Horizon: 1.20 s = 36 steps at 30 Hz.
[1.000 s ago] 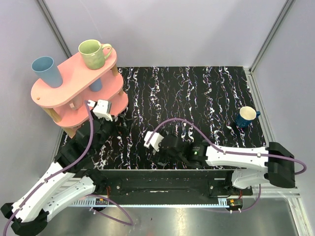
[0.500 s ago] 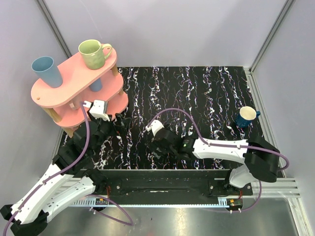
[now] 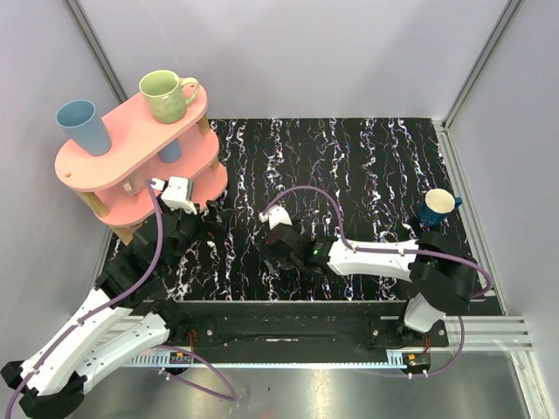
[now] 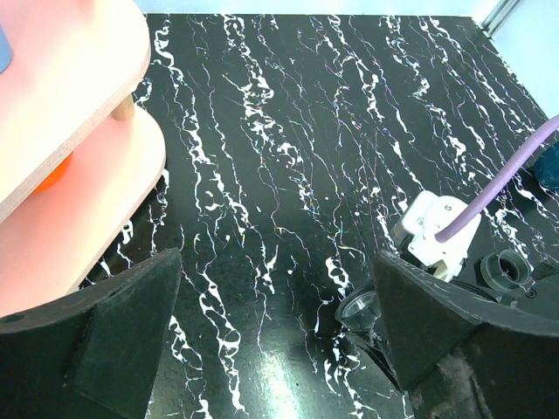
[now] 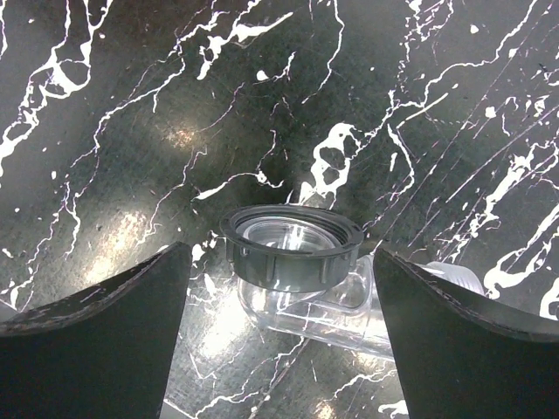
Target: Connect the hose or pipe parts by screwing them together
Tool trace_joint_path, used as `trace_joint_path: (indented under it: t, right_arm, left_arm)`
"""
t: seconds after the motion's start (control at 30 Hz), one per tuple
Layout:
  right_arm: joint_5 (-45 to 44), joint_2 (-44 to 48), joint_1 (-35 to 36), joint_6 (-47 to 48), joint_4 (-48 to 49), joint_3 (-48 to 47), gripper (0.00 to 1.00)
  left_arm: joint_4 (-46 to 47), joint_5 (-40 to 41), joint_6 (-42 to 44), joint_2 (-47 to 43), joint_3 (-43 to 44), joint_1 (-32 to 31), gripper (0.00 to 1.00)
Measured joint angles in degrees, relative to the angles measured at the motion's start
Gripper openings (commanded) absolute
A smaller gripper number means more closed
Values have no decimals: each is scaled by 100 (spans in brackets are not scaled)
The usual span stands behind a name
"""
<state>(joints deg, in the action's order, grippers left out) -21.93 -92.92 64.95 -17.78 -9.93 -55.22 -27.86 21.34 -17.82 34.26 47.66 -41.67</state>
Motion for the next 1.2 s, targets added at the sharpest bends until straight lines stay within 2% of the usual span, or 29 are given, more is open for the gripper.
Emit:
trace_joint_path:
  t: [0.2, 0.37, 0.57, 0.73, 0.87, 1.03, 1.2]
  right_arm:
    - [-9, 0, -68, -57, -15, -7, 91]
    - [-4, 22, -109, -55, -68, -4, 94]
    - [61, 570, -125, -289, -612, -116, 93]
    - [-282, 1213, -225, -1187, -1342, -485, 89]
    - [-688, 1764, -649, -2002, -2151, -446, 84]
    - [-1169, 2308, -1174, -2911, -3088, -122, 80]
    - [-1298, 2651, -1440, -3364, -3665, 393, 75]
  left_arm:
    - [0, -2, 2, 76, 0, 0, 95]
    - [-2, -2, 2, 116, 0, -2, 95]
    - [0, -2, 33, 140, 0, -2, 95]
    - [-2, -2, 76, 175, 0, -2, 95]
    - [0, -2, 114, 219, 0, -2, 95]
    - [0, -2, 120, 223, 0, -2, 95]
    - [0, -2, 129, 223, 0, -2, 95]
